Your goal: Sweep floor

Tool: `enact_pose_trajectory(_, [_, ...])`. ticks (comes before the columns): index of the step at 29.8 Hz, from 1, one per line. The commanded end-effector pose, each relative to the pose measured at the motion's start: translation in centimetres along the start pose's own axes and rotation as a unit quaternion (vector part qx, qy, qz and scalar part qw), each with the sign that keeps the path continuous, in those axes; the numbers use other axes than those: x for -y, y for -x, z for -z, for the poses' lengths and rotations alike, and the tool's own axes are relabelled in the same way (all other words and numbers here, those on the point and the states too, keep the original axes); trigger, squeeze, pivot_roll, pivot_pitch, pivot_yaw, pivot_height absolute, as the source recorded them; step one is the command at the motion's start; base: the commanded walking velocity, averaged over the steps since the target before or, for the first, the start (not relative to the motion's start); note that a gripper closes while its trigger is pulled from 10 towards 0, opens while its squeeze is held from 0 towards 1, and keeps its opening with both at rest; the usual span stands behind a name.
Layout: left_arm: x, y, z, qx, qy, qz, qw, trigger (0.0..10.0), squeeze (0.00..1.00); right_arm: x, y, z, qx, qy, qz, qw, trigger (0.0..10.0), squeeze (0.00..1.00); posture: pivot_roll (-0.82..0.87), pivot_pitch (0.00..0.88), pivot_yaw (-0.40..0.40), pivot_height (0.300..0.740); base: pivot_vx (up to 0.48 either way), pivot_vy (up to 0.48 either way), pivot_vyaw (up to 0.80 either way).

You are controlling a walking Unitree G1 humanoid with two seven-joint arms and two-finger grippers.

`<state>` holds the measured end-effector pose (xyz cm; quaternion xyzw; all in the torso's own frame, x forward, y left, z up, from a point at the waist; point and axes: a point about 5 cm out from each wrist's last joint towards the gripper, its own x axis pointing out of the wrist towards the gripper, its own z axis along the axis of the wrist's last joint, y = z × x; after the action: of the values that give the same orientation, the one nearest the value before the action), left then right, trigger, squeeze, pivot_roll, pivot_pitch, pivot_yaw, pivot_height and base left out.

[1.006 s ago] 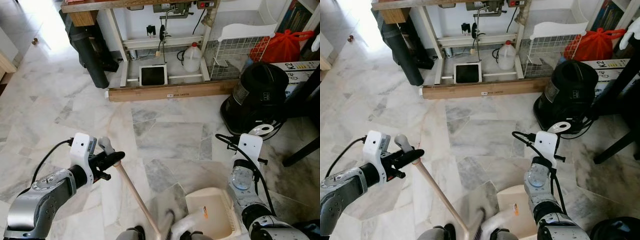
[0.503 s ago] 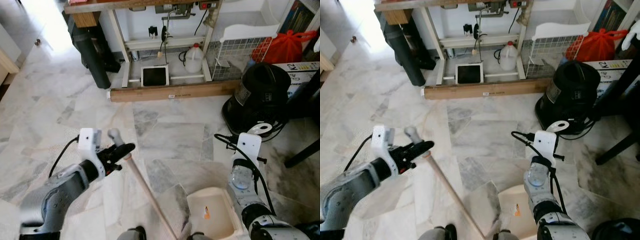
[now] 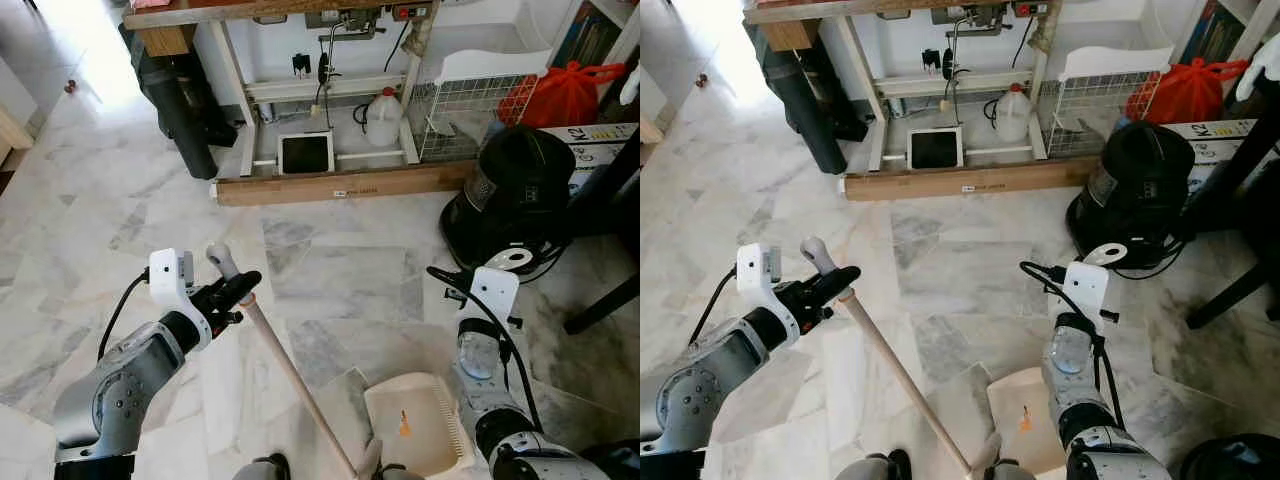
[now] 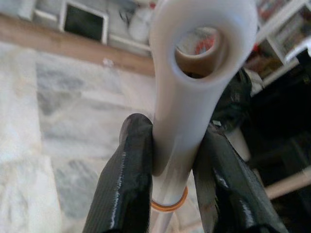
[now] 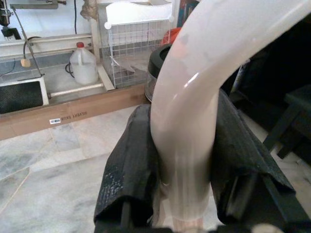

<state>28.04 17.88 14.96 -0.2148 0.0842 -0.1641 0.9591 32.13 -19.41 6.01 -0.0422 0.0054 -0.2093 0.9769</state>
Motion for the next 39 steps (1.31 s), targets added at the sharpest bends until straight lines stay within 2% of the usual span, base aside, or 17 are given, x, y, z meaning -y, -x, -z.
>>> enact_pose_trajectory(1, [0.0,0.0,-0.7,0.026,0.002,0.001,1.000,10.0,0.00,-1.4,2.0,2.5,-0.074,-0.046,-0.007,0.996,10.0,0.00,0.18,0.177,0.080,0.740,0.000,0.000,0.00])
enact_pose_trajectory(2, [-0.2,0.0,-1.0,0.036,-0.019,-0.013,0.999,10.0,0.00,-1.5,2.2,2.7,-0.082,-0.059,-0.012,0.995,10.0,0.00,0.18,0.175,0.079,0.740,0.000,0.000,0.00])
enact_pose_trajectory(5, [-0.8,0.2,-1.7,0.061,-0.047,-0.048,0.996,10.0,0.00,-1.8,2.4,3.0,-0.097,-0.077,-0.028,0.992,10.0,0.00,0.18,0.170,0.074,0.740,0.000,0.000,0.00])
enact_pose_trajectory(15, [-1.2,0.4,-2.2,0.089,-0.076,-0.073,0.990,10.0,0.00,-2.2,2.6,3.3,-0.121,-0.127,-0.039,0.984,10.0,0.00,0.18,0.144,0.066,0.740,0.000,0.000,0.00])
enact_pose_trajectory(20, [-1.3,0.6,-2.6,0.105,-0.094,-0.091,0.986,10.0,0.00,-2.3,2.4,3.1,-0.117,-0.126,-0.047,0.984,10.0,0.00,0.17,0.138,0.065,0.740,0.000,0.000,0.00])
enact_pose_trajectory(24, [-1.4,0.7,-2.4,0.062,-0.134,-0.078,0.986,10.0,0.00,-2.3,2.3,2.9,-0.104,-0.098,-0.066,0.988,10.0,0.00,0.17,0.135,0.063,0.740,0.000,0.000,0.00])
enact_pose_trajectory(27, [-1.6,0.6,-1.8,-0.002,-0.189,-0.058,0.980,10.0,0.00,-2.5,2.3,2.9,-0.100,-0.088,-0.079,0.988,10.0,0.00,0.18,0.135,0.064,0.740,0.000,0.000,0.00])
enact_pose_trajectory(28, [-1.6,0.6,-1.8,-0.002,-0.189,-0.058,0.980,10.0,0.00,-2.5,2.3,2.9,-0.100,-0.088,-0.079,0.988,10.0,0.00,0.18,0.135,0.064,0.740,0.000,0.000,0.00])
enact_pose_trajectory(30, [-1.7,0.7,-1.4,-0.042,-0.207,-0.035,0.977,10.0,0.00,-2.6,2.4,2.9,-0.101,-0.085,-0.084,0.988,10.0,0.00,0.18,0.133,0.066,0.740,0.000,0.000,0.00])
enact_pose_trajectory(36, [-1.8,1.0,-1.1,-0.088,-0.232,-0.001,0.969,10.0,0.00,-2.6,2.3,2.8,-0.100,-0.084,-0.082,0.988,10.0,0.00,0.18,0.131,0.070,0.740,0.000,0.000,0.00])
enact_pose_trajectory(39, [-1.8,1.3,-0.7,-0.117,-0.225,0.022,0.967,10.0,0.00,-2.5,2.3,2.9,-0.101,-0.082,-0.083,0.988,10.0,0.00,0.18,0.132,0.071,0.740,0.000,0.000,0.00])
